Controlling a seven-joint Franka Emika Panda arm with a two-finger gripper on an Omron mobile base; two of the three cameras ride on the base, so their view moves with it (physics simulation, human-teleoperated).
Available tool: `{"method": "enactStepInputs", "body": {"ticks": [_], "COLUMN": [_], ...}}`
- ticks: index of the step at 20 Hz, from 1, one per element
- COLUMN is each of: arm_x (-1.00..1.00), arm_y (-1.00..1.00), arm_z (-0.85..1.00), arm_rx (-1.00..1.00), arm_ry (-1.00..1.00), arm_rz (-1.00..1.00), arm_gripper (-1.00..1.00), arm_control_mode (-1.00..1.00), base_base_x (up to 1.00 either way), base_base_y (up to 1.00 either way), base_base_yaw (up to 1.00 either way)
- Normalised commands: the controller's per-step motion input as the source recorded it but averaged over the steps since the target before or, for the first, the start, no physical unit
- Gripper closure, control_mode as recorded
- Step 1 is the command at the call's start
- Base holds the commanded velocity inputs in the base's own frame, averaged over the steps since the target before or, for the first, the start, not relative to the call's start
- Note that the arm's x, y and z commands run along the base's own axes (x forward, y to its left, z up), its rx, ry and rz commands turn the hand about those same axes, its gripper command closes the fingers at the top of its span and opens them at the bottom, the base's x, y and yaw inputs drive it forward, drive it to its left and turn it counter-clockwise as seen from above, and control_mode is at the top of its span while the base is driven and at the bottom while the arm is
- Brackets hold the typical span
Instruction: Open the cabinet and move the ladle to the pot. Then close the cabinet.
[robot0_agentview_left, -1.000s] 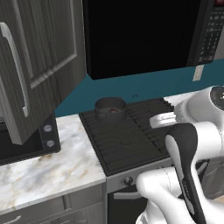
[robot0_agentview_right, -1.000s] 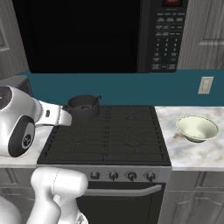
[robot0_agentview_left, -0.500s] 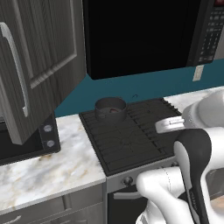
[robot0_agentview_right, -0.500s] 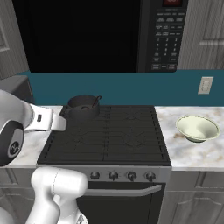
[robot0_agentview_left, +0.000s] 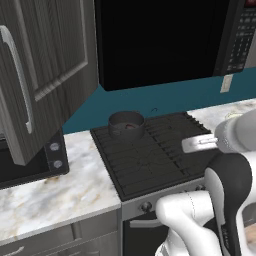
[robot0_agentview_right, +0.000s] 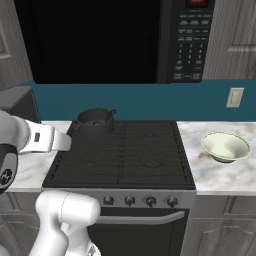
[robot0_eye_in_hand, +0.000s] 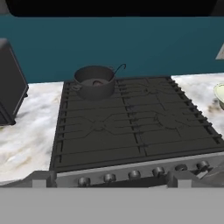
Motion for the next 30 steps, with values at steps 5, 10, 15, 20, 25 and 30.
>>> {"method": "enactStepInputs", "body": {"ticks": [5,10,15,20,25,30], "arm_x": [0.0,-0.03,-0.06,0.0,0.0,0.0], "arm_y": [-0.02,-0.01,0.0,0.0,0.0,0.0], "arm_z": [0.16,0.0,0.0,0.0,0.0,0.0], "arm_rx": [0.0,0.0,0.0,0.0,0.0,0.0], "arm_ry": [-0.01,-0.05,-0.03,0.0,0.0,0.0], "arm_rz": [0.0,0.0,0.0,0.0,0.0,0.0], "arm_gripper": [-1.0,-1.0,-1.0,-1.0,-1.0,-1.0], "arm_control_mode": [-1.0,-1.0,1.0,1.0,1.0,1.0], "base_base_x": [0.0,0.0,-0.22,-0.76,-0.75,-0.47], "base_base_y": [0.0,0.0,0.0,0.0,0.0,0.07], "base_base_yaw": [0.0,0.0,0.0,0.0,0.0,0.0]}}
